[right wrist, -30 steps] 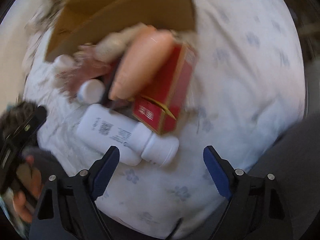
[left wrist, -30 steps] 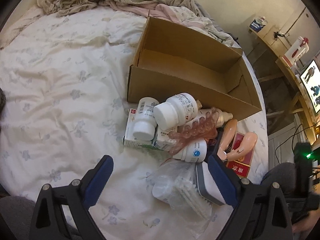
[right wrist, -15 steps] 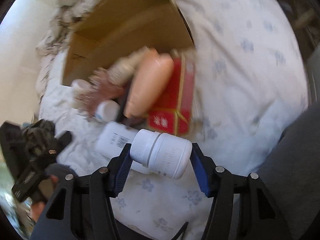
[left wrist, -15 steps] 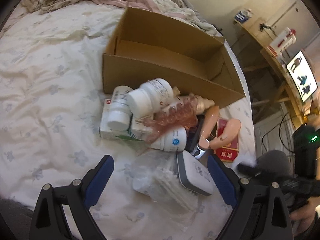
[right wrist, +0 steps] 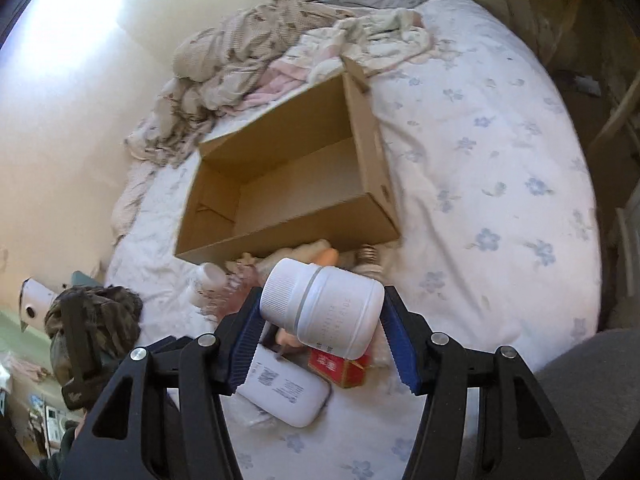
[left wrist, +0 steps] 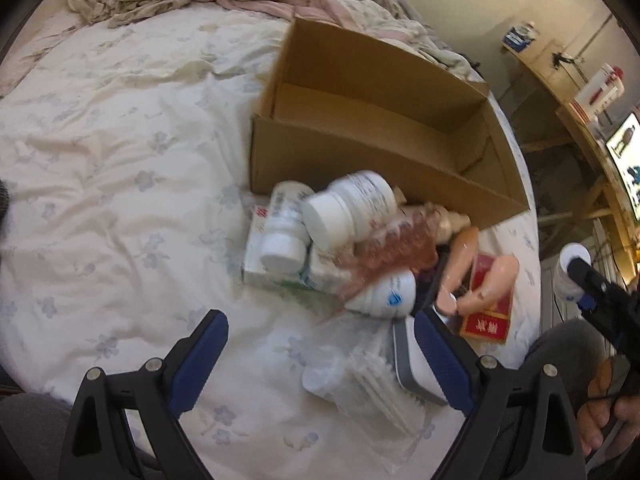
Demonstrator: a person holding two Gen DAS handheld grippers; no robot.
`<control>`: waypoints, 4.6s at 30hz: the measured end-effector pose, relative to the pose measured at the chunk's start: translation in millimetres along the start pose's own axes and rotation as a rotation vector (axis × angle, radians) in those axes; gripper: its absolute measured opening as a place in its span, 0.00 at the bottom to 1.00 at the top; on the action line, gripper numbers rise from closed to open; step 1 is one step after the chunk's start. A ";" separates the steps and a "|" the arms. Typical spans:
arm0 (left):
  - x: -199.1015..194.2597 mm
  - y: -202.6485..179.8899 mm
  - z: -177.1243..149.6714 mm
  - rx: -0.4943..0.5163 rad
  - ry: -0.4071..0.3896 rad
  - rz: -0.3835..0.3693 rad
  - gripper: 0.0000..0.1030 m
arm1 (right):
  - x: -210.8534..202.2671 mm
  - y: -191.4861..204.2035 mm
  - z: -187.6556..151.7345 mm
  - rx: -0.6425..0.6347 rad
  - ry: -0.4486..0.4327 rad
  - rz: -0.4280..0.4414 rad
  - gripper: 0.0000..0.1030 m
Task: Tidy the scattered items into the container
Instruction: 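Reach the right gripper to the white pill bottle and grasp it, then carry the white pill bottle into the box and release it, then reach the right gripper into the pile and grasp the pink plastic piece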
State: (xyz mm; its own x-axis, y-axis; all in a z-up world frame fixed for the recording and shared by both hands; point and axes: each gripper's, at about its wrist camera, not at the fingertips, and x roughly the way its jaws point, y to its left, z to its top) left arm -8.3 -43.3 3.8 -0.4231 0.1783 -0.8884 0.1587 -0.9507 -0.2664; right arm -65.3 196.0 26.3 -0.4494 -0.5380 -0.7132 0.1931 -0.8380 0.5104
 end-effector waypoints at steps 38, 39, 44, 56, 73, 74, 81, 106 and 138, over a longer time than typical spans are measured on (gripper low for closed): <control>-46.8 -19.4 63.4 0.060 -0.163 0.111 0.57 | 23.4 11.0 20.8 -0.086 -0.004 0.039 0.60; -48.1 -19.9 68.0 0.068 -0.169 0.117 0.57 | 28.1 12.6 25.2 -0.097 -0.007 0.031 0.60; -38.5 -19.9 95.6 0.074 -0.170 0.107 0.57 | 46.6 6.5 48.9 -0.061 -0.009 0.041 0.60; 31.9 -29.8 146.3 0.150 -0.101 0.158 0.57 | 103.2 48.0 121.5 -0.233 0.064 -0.020 0.60; 90.8 -56.2 137.5 0.282 0.004 0.276 0.80 | 165.5 61.7 111.8 -0.478 0.240 -0.096 0.74; 88.3 -55.9 136.0 0.276 -0.002 0.270 0.80 | 161.8 62.0 110.6 -0.482 0.225 -0.094 0.82; 57.5 -56.4 125.7 0.245 -0.008 0.202 0.80 | 134.3 70.3 111.8 -0.452 0.130 -0.098 0.85; -46.1 -75.7 41.5 0.038 0.004 -0.038 0.80 | -42.0 71.9 54.6 -0.433 -0.015 -0.111 0.84; -34.8 27.3 51.4 -0.081 -0.031 0.040 0.80 | 18.9 27.1 61.7 -0.219 0.135 -0.126 0.84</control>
State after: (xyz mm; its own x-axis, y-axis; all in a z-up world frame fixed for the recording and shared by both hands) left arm -35.1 -88.4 46.7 -0.4417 0.1313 -0.8875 0.2470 -0.9332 -0.2610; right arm -122.4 168.8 56.3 -0.3644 -0.4230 -0.8296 0.3331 -0.8912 0.3080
